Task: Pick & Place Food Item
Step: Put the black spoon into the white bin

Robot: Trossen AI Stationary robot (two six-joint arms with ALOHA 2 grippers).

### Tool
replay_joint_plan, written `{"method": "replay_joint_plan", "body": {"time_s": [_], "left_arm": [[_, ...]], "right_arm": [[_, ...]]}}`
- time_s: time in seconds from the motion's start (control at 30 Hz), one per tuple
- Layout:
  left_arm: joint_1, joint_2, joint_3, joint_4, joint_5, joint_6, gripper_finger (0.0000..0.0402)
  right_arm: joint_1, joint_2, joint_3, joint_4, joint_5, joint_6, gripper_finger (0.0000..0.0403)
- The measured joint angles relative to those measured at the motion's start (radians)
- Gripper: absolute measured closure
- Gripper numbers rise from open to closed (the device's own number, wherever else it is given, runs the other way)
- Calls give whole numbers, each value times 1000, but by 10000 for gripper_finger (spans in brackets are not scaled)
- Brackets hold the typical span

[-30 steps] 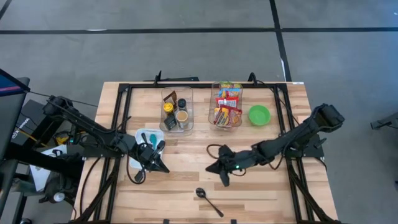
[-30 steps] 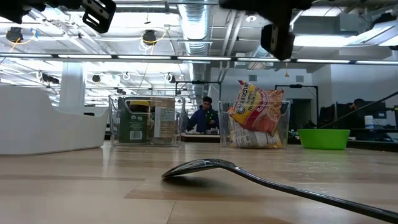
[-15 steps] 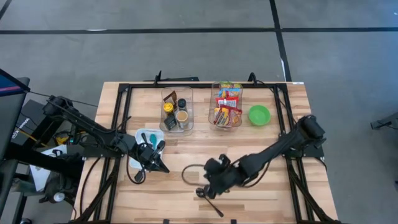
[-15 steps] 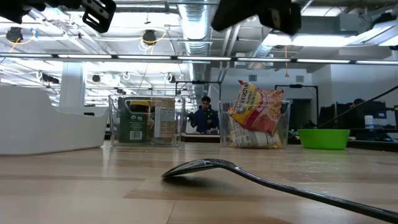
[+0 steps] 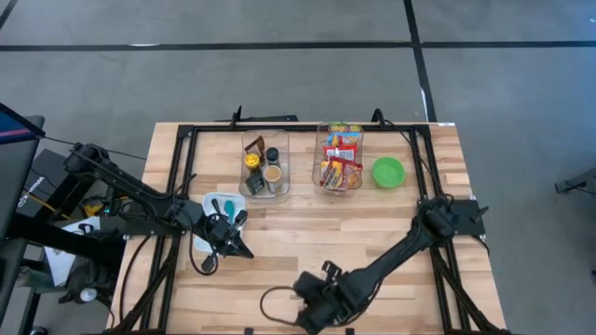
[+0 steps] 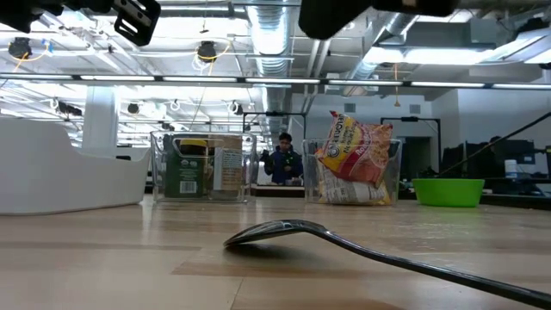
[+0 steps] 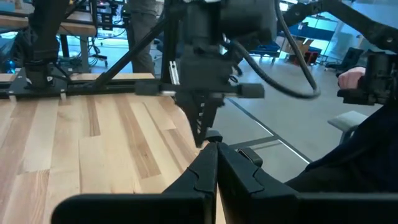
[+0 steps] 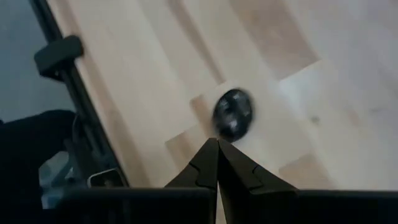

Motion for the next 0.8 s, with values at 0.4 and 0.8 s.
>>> {"method": "replay_joint_plan", "body": {"time_s": [0.4, 0.8], "left_arm": [[0, 0, 0, 5, 0, 0, 399], [0, 0, 0, 4, 0, 0, 399]], "right_arm": [[13, 62, 21, -27, -101, 93, 403], [-22, 67, 23, -45, -167, 120, 398]]}}
